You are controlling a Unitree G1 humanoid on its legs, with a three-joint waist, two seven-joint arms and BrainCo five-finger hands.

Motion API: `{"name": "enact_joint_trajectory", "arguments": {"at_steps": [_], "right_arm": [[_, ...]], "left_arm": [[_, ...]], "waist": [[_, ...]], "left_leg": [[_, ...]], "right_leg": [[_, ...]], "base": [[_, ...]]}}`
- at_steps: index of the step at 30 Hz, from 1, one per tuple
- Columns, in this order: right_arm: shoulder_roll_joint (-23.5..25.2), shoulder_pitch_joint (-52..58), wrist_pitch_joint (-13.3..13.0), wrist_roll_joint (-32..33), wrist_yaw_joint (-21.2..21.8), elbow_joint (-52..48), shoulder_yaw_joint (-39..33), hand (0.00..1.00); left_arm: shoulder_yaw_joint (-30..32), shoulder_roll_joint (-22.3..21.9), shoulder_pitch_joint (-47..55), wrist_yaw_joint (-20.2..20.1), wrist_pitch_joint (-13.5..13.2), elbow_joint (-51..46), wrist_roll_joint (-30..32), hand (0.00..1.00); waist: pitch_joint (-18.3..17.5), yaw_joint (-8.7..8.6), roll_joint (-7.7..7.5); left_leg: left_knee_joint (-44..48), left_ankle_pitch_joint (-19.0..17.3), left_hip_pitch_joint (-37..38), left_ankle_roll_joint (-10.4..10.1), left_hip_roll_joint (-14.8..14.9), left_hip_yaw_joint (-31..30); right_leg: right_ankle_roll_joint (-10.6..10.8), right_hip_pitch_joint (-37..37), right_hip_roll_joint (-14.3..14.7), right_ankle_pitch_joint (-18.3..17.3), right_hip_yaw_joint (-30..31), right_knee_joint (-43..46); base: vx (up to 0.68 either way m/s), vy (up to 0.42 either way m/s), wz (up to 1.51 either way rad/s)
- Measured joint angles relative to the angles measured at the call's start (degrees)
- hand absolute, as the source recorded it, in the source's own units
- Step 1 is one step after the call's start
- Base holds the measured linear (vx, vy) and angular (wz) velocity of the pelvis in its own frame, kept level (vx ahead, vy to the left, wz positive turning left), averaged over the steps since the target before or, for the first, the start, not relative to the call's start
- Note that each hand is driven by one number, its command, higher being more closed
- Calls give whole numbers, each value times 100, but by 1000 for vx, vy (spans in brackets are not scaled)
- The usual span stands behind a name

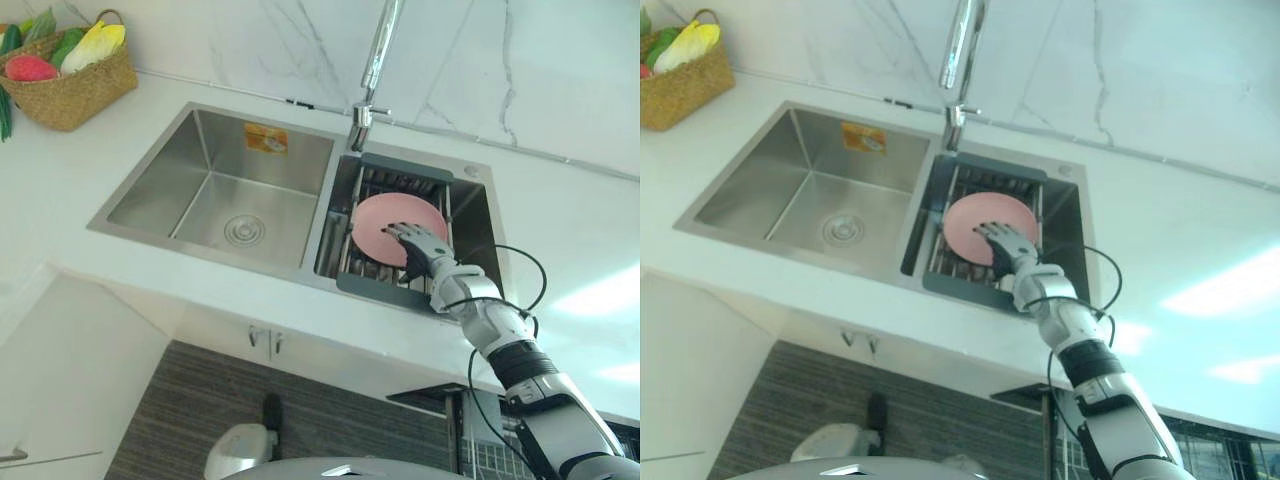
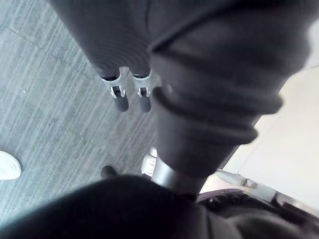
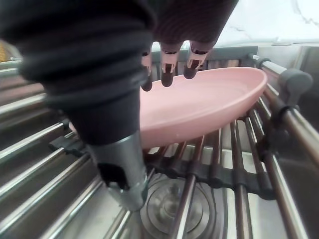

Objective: Walk over to the sink, pick up the cup, carry it to the dishwasher, place the cup inside the dishwasher, then close the dishwasher door

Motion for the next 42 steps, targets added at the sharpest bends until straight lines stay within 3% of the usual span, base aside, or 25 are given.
{"name": "enact_joint_trajectory", "arguments": {"at_steps": [9, 16, 22, 26, 30, 33, 34, 39, 42], "right_arm": [[-46, -1, -28, -175, -423, 26, 2, 100], [-44, 94, -175, -806, -1602, 209, 7, 100], [-45, 115, -171, -892, -2093, 371, -14, 100], [-51, 115, -159, -888, -2213, 415, -110, 100], [-81, 141, -162, -831, -2241, 416, -199, 100], [-111, 161, -167, -766, -2241, 406, -222, 100], [-113, 168, -170, -756, -2241, 396, -233, 0], [-205, 169, -242, -597, -2168, 391, -269, 0], [-204, 169, -263, -309, -1789, 405, -331, 0]], "left_arm": [[2, 2, -9, 5, -60, 101, 3, 0], [-1, 83, -19, 6, -100, 130, 9, 0], [-50, 95, -19, 9, -184, 145, 13, 0], [-66, 96, -19, 12, -189, 152, 13, 0], [-130, 98, -18, 24, -197, 220, 13, 0], [-129, 107, -18, 28, -225, 236, 15, 0], [-128, 114, -18, 29, -234, 258, 15, 0], [-128, 130, -31, 34, -241, 257, 14, 0], [-130, 127, -31, 35, -243, 260, 12, 0]], "waist": [[2, 3, -12], [1, 1, -106], [1, 0, -104], [1, 6, -104], [10, -16, -85], [2, -17, -98], [-3, -32, -107], [-9, -38, -116], [2, -24, -99]], "left_leg": [[0, -4, -45, 6, -41, 39], [0, -5, -31, 7, -46, 54], [0, -4, -48, 6, -46, 50], [0, -5, -100, 7, -85, 53], [1, -7, -82, 11, -132, 165], [1, -5, -79, 12, -166, 178], [1, -3, -73, 11, -187, 174], [1, -2, -62, 11, -242, 156], [1, -13, -17, 26, -223, 117]], "right_leg": [[-1, 3, -11, -1, 2, -104], [-2, 7, -17, 0, 12, -95], [-33, 5, -9, -19, 9, -106], [-103, 6, -13, -116, 2, -214], [83, 5, -94, -253, -1, -255], [77, 2, -105, -249, 16, -261], [52, 3, -125, -232, 28, -260], [-3, 11, -178, -188, 38, -232], [-19, 61, -155, -100, 32, -166]], "base": [[17, -74, -1], [21, -74, -1], [-4, -81, 1], [-20, -77, 4], [-19, -44, 6], [28, -47, -4], [39, -40, -7], [45, -55, -1], [37, -84, 6]]}}
